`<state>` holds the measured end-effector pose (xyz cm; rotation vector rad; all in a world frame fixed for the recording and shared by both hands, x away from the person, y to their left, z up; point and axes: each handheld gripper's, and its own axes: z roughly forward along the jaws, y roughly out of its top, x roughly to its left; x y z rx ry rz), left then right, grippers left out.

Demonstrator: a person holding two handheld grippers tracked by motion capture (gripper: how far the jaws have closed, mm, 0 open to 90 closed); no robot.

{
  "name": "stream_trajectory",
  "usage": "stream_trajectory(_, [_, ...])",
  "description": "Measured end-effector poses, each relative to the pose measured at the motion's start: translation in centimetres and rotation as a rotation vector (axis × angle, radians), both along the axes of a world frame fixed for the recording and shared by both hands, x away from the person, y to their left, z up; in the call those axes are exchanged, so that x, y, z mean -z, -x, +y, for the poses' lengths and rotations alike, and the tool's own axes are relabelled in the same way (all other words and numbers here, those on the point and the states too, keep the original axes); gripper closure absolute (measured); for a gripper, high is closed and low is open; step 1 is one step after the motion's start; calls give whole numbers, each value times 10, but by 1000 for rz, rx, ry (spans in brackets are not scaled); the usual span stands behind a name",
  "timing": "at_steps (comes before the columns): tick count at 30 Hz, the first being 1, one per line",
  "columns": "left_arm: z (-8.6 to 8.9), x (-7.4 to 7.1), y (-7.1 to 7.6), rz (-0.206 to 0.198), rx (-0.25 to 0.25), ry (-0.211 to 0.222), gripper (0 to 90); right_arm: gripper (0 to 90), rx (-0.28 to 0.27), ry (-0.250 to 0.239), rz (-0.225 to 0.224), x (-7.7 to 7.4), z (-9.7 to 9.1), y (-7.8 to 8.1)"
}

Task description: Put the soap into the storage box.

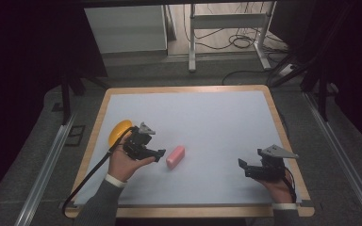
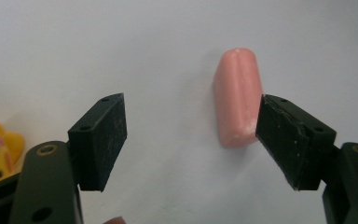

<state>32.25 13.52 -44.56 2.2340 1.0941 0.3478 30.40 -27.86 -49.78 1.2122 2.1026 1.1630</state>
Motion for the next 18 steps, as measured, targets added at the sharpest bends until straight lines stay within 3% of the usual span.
stream_trajectory(7, [-23,6,-5,36,31,-32,256,115,8,5,3,1,0,0])
stream_trajectory(11, [-34,14,-12,80,54,-23,251,115,4,3,4,2,0,-1])
stream_trajectory(18, [-52,21,-16,94,76,-62,264,115,-4,13,6,3,1,-1])
